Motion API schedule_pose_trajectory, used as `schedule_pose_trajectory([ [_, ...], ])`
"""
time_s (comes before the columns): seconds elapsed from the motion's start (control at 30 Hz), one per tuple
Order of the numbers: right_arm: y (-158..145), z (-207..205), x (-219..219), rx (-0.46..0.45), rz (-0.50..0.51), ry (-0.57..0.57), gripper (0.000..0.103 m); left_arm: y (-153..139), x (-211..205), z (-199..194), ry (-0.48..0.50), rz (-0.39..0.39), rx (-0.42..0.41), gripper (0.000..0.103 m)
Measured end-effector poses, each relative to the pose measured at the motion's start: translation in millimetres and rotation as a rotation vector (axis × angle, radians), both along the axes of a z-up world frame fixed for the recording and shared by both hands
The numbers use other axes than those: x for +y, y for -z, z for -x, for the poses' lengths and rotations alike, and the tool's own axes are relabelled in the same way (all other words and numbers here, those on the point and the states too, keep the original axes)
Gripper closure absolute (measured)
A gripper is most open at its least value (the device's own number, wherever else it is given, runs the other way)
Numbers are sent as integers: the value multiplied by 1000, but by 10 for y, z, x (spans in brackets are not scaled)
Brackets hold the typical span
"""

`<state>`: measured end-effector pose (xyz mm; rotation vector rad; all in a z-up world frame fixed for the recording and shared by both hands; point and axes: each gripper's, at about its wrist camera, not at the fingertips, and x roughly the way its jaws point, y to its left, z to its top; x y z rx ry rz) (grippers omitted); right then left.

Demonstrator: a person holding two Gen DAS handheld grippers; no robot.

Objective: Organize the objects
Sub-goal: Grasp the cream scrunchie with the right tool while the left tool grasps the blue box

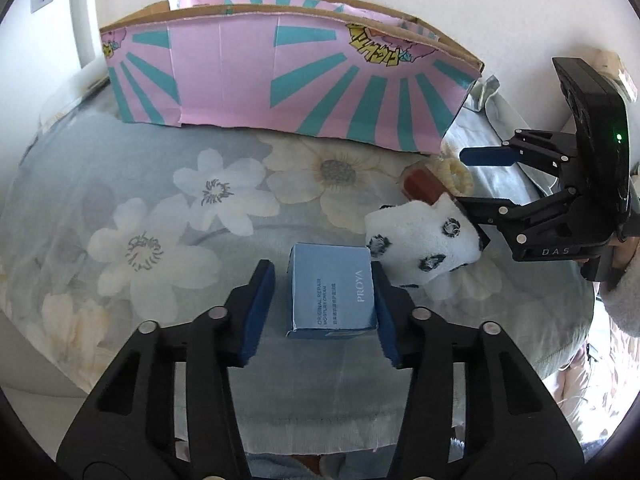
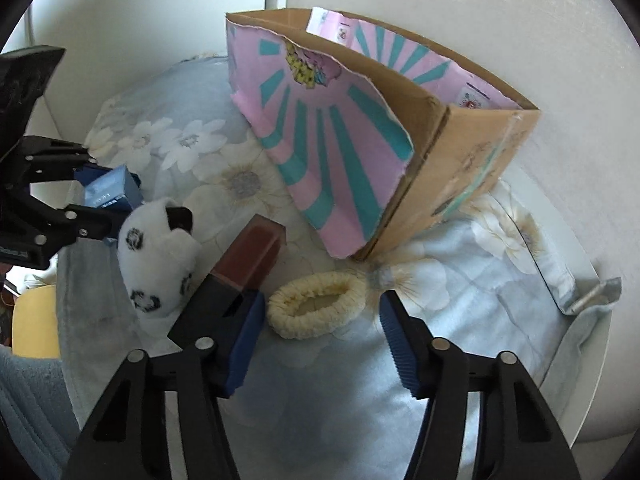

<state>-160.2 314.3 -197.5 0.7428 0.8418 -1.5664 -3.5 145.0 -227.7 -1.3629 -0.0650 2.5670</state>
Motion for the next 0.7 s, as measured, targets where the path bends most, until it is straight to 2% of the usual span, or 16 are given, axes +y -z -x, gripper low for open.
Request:
schedule_pose_trajectory([
  [0.1,-3,13,-19,-35,2,-12,61,2,4,10,4,1,3,63],
  [0.17,-4,15,-23,-49,4,-13,66,3,13,26,7,8,3,69],
  [0.3,-12,0,-22,-42,7,0,74,-2,0,19,10,2,-1,69],
  [0.5,-75,-3,26,-43,21,47,76,-59,-60,29,21,-6,3,72],
  [0.7,-294,-20,63,-61,50,116,76,-229,-174,97,25,-23,11,72],
])
